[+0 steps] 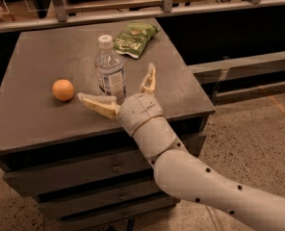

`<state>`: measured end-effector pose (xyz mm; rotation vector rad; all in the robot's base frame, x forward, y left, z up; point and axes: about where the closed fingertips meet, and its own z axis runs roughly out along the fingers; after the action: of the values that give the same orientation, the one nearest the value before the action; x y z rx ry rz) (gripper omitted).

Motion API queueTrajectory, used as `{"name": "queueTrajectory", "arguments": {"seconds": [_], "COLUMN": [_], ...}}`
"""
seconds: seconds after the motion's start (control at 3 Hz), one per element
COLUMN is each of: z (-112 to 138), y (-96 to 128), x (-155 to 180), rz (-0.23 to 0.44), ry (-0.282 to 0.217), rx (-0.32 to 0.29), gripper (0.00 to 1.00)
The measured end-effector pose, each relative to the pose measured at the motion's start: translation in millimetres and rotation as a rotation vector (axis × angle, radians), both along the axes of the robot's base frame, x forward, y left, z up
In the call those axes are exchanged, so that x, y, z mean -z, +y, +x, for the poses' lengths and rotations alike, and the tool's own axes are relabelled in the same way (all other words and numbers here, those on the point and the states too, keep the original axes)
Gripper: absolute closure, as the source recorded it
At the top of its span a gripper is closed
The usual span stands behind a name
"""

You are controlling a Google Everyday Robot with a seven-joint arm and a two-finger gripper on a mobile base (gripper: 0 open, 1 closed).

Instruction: Place blue plastic bottle upright

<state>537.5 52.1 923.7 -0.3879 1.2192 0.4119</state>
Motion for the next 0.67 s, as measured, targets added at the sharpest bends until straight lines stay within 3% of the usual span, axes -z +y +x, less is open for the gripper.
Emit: {"name": "queueTrajectory", "arguments": {"seconds": [0.67], "z": [-33.7], "y": [-42.1], "x": [-8.7], "rz": [-0.091], "ry": [0.082], "rx": [0.033], "gripper": [0.00]}}
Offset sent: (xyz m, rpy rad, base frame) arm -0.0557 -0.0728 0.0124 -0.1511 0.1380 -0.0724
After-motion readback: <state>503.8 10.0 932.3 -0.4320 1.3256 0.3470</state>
